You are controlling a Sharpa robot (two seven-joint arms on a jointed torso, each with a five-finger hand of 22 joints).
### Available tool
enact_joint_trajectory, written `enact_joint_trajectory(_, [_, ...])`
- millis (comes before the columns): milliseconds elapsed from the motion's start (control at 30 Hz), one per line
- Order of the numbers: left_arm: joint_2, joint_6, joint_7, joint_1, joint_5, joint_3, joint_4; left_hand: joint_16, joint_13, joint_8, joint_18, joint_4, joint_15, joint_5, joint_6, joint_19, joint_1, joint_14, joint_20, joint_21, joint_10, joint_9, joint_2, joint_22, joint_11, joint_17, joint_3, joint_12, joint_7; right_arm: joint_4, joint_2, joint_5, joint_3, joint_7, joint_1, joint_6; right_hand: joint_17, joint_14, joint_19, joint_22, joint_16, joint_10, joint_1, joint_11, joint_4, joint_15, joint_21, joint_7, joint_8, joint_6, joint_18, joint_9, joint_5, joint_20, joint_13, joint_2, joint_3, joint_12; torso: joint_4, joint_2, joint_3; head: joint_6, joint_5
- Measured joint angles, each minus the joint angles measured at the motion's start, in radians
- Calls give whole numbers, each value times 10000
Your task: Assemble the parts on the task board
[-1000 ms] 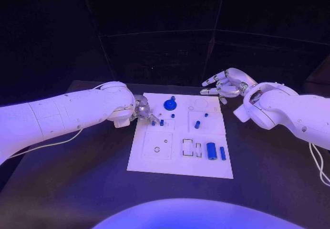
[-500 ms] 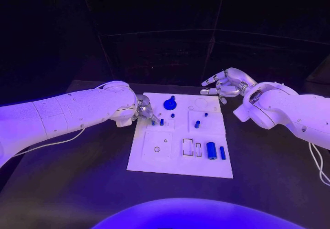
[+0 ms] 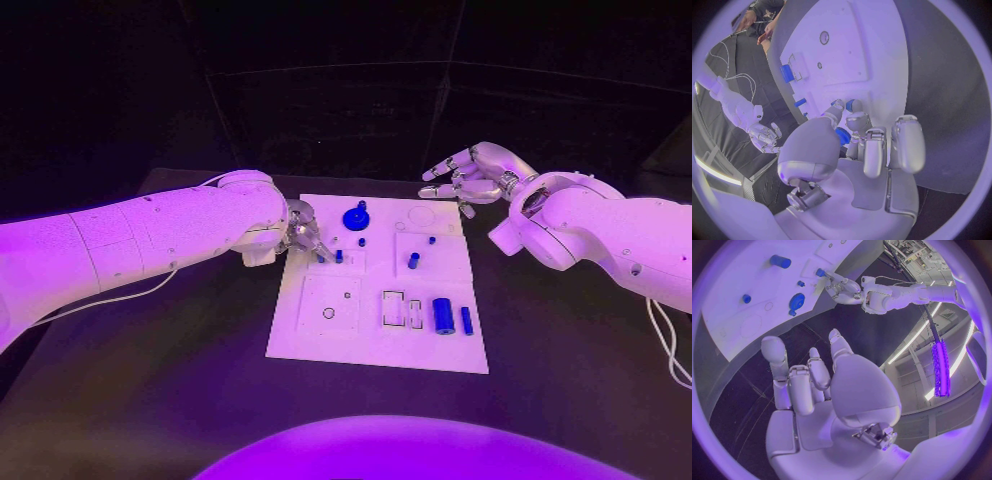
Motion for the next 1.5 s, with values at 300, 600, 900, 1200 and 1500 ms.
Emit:
enact_joint_trajectory(300, [4, 30, -5, 0, -47, 0, 16, 0, -16, -40, 0, -183, 0, 0, 0, 0, 410, 0, 0, -39, -36, -39, 302, -15, -36, 0, 127, -43, 0, -3, 10, 0, 0, -1, 0, 6, 0, 0, 0, -17, 0, 0, 0, 0, 10, 0, 0, 0, 36, 0, -1, 0, 0, 0, 1, 0, -66, 0, 2, 0, 0, -7, -1])
enact_joint_trajectory(600, [4, -28, 28, 6, -56, 3, 58, 0, -120, -248, 0, -675, 0, -41, -221, 0, 1206, 0, 0, -77, -127, -129, 826, -33, -52, 0, 1043, -193, -29, -7, 10, 0, 0, -1, 0, 10, 0, 0, 0, -16, 0, 0, 0, 0, 10, 0, 0, 0, 36, 0, 0, 0, 0, 0, 2, 0, -66, 0, 2, 0, 2, -18, -1])
enact_joint_trajectory(900, [-66, -184, 121, 7, -11, 3, 122, 0, -313, -308, 0, -260, 1, -69, -361, 0, 1197, -1, 0, -149, -235, -191, 648, -47, 18, 0, 2154, -349, 69, -15, 12, 0, 0, -1, 0, 18, -1, 0, 0, -16, 0, 0, 0, 0, 10, 0, 0, 0, 36, 0, 0, 0, 0, 0, 2, 0, -66, 0, 2, 0, 1, -33, -13])
enact_joint_trajectory(1200, [-229, -315, 197, 5, 71, 2, 255, 0, -335, -223, 0, -518, 1, -70, -379, 0, 929, -1, 0, -149, -237, -151, 483, -47, 20, 0, 2819, -349, 87, -31, 19, 0, -1, -2, 0, 45, -1, 0, 0, -15, 0, 0, 0, 0, 10, 0, 0, 0, 36, 0, -1, 0, 0, 0, 2, 0, -65, 0, 3, -1, 2, -47, -11])
enact_joint_trajectory(1500, [-350, -311, 250, 74, 157, 9, 433, 0, -344, -195, 1, -688, 0, -79, -397, 0, 799, -1, 0, -194, -253, -138, 353, -66, 36, 0, 3204, -349, 106, -52, 25, 0, -1, -14, -1, 89, -1, 0, 0, -14, 0, 0, -39, 0, 10, 0, 0, 0, 36, 0, 0, 0, 0, 0, 3, 39, -65, 0, 3, -2, 8, -54, -1])
